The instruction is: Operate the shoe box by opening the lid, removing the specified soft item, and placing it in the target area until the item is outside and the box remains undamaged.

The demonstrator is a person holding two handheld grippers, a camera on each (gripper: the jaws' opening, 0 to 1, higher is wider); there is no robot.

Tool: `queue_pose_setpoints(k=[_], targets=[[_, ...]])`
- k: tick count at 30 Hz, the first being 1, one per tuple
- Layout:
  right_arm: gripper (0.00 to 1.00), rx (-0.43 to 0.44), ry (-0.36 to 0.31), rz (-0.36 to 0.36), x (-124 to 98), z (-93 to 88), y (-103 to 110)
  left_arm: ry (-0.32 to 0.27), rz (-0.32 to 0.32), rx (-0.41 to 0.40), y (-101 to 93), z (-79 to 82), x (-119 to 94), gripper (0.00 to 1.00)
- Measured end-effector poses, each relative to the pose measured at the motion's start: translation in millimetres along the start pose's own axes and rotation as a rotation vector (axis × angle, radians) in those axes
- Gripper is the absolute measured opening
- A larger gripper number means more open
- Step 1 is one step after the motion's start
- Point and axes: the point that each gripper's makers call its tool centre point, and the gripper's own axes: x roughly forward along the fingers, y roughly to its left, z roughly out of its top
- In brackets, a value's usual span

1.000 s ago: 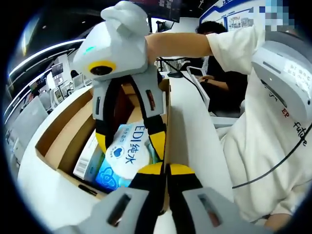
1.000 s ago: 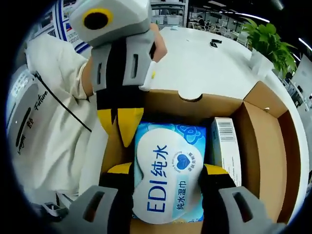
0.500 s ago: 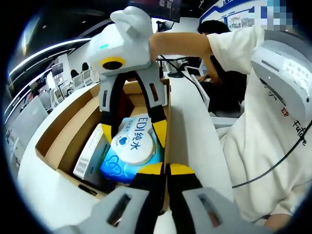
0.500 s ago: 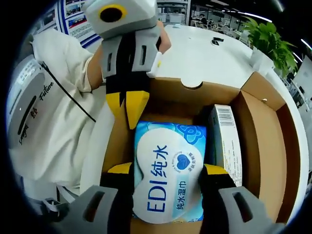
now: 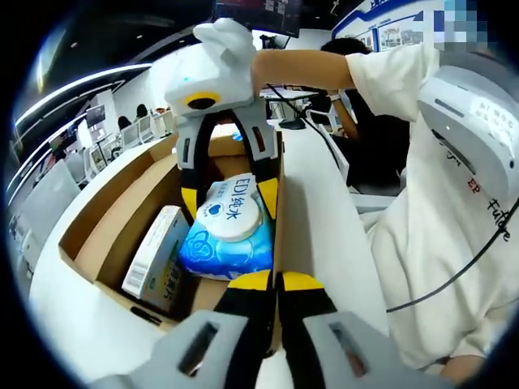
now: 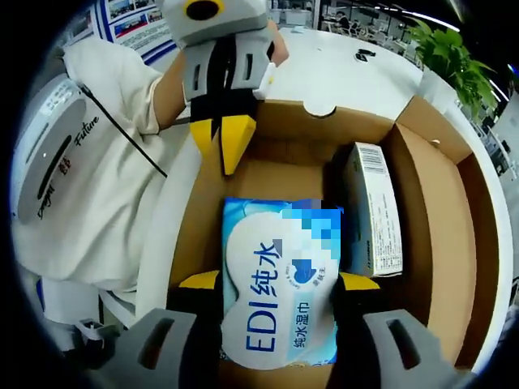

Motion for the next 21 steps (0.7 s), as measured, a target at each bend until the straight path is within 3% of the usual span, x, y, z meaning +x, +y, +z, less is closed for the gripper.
queue_pose_setpoints(k=[14, 21], targets=[[0.55, 0.016, 0.074, 0.005, -21.6, -44.7, -1.4, 0.001, -0.001, 0.001, 0.2, 0.3, -0.2, 0.02], [0.55, 0.042, 0.083, -0.015, -24.6, -51.1, -5.1, 0.0, -0.004, 0.009, -0.1, 0.5, 0.0, 0.02]])
